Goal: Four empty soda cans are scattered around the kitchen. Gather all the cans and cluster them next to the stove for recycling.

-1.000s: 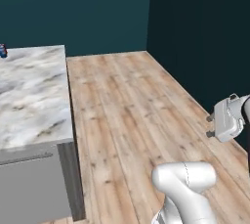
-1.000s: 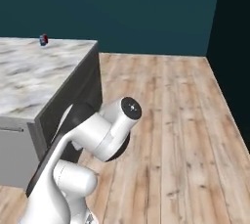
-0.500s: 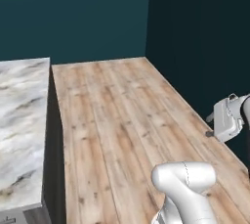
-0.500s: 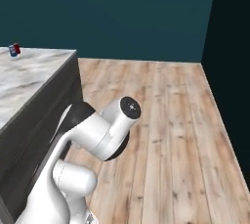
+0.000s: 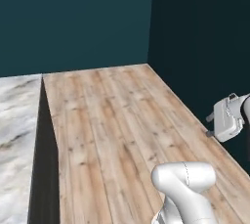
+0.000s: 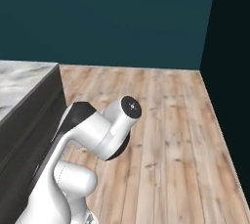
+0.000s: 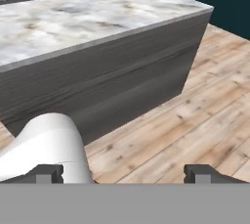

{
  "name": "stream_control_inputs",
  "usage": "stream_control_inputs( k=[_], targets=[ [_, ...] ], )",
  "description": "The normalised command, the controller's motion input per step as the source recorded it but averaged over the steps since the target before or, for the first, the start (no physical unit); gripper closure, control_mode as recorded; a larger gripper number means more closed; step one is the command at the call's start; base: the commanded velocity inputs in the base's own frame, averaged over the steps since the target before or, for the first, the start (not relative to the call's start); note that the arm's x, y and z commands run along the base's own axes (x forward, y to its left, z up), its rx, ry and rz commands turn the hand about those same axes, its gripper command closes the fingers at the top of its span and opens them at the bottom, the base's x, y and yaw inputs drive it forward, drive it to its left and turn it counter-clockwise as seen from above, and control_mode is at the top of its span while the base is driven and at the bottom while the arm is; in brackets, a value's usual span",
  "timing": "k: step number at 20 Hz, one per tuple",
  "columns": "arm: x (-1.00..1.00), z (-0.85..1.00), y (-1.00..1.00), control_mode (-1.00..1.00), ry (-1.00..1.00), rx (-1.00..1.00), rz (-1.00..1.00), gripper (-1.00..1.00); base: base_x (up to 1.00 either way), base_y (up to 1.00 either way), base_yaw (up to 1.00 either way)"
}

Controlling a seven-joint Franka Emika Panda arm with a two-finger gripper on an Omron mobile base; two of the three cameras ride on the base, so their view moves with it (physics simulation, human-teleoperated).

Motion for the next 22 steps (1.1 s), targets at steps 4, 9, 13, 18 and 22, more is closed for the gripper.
stream_control_inputs(
  k=[4, 9, 13, 18, 22],
  targets=[
    [0.0, 0.0, 0.0, 1.0, 0.0, 0.0, 0.0, -1.0, 1.0, -0.01, -0.03],
    [0.0, 0.0, 0.0, 1.0, 0.0, 0.0, 0.0, -1.0, 1.0, 0.0, -0.04],
    [0.0, 0.0, 0.0, 1.0, 0.0, 0.0, 0.0, -1.0, 1.0, 0.0, -0.06],
    [0.0, 0.0, 0.0, 1.0, 0.0, 0.0, 0.0, -1.0, 1.0, 0.0, -0.08],
    [0.0, 0.0, 0.0, 1.0, 0.0, 0.0, 0.0, -1.0, 1.0, 0.0, -0.1]
  ],
)
